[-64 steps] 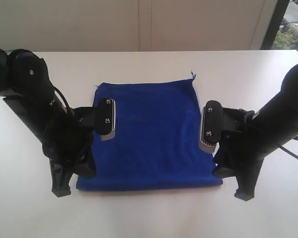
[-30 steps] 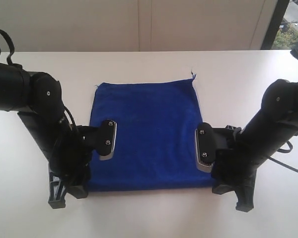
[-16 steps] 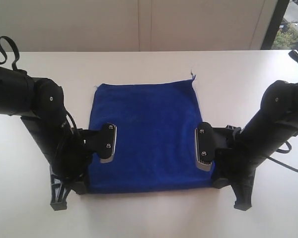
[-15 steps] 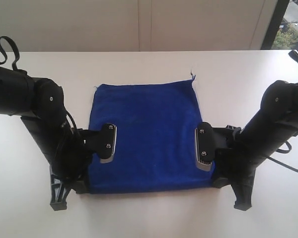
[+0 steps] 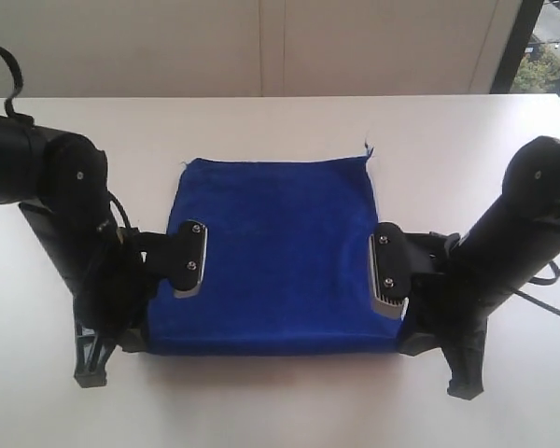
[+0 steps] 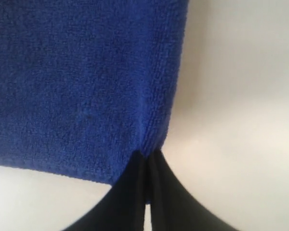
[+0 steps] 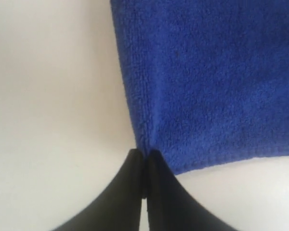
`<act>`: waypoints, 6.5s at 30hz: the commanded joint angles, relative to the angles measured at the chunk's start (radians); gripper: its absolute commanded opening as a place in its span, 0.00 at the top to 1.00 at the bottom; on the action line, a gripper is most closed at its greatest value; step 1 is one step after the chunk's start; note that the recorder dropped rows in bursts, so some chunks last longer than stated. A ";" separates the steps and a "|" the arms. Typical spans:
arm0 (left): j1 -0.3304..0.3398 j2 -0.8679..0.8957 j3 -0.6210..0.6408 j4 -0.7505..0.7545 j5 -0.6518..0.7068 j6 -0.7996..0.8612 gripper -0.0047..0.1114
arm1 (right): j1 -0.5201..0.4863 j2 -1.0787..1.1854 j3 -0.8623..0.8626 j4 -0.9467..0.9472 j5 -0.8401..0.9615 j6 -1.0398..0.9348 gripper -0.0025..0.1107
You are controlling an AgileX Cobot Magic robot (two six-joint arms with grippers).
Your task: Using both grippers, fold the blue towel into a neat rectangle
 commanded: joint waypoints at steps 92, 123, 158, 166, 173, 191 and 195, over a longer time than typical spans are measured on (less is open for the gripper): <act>0.236 -0.027 -0.256 0.231 -0.050 -1.160 0.96 | -0.064 0.019 -0.357 -0.154 -0.094 1.107 0.98; 0.388 0.274 -0.394 -0.305 0.042 -0.779 0.96 | -0.048 0.353 -0.454 -0.358 0.039 1.420 0.98; 0.388 0.274 -0.366 -0.305 -0.004 -0.774 0.96 | 0.002 0.353 -0.449 -0.275 0.127 1.381 0.98; 0.388 0.274 -0.366 -0.305 -0.004 -0.774 0.96 | 0.002 0.353 -0.449 -0.268 0.126 1.373 0.98; 0.422 0.223 -0.368 -0.260 0.075 -0.774 0.96 | -0.043 0.300 -0.452 -0.395 0.131 1.461 0.98; 0.251 0.133 -0.281 -0.341 -0.027 -0.710 0.96 | 0.039 0.298 -0.450 -0.196 0.040 1.398 0.98; 0.251 0.187 -0.281 -0.351 -0.018 -0.720 0.96 | 0.039 0.307 -0.450 -0.196 0.034 1.398 0.98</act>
